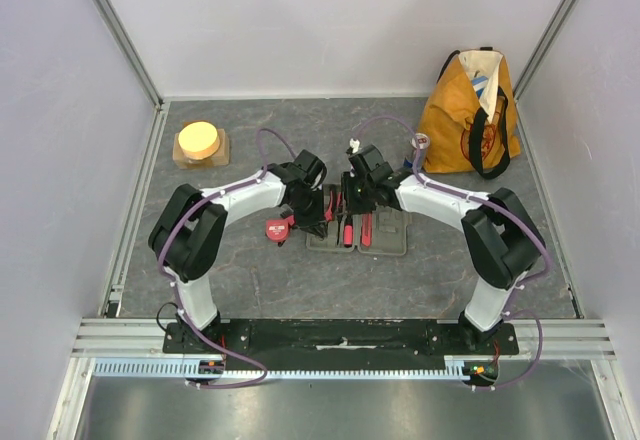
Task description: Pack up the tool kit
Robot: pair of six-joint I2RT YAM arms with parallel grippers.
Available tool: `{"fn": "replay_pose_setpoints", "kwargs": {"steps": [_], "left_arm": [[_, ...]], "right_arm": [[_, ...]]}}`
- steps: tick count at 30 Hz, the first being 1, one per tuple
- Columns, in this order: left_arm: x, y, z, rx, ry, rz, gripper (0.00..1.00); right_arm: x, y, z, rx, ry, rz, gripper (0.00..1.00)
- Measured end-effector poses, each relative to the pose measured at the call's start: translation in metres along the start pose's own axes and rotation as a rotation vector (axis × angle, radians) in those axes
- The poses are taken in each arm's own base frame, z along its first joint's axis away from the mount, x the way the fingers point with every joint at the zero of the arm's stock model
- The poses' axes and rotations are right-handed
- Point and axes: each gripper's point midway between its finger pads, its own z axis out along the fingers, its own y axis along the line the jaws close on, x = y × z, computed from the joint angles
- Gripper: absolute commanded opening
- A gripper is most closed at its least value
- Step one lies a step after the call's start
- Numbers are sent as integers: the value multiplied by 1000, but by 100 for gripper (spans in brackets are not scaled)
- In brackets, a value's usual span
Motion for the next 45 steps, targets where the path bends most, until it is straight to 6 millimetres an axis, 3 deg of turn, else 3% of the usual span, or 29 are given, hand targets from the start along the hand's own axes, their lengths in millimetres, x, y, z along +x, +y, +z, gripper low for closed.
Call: {"fn": "replay_pose_setpoints", "kwargs": {"steps": [12,20,24,45], "left_arm": [[7,-2,0,26,24,-10,17],[10,-2,1,29,35,-12,16],[11,-2,1,32,41,-13,16],[12,-2,1,31,43,-21,15]], "right_arm": [[28,-1,17,31,85,-13,21],[16,-7,21,87,31,-6,5],[7,-10,24,111,-11,-7,5],[4,-10,36,140,-88,0,0]]}}
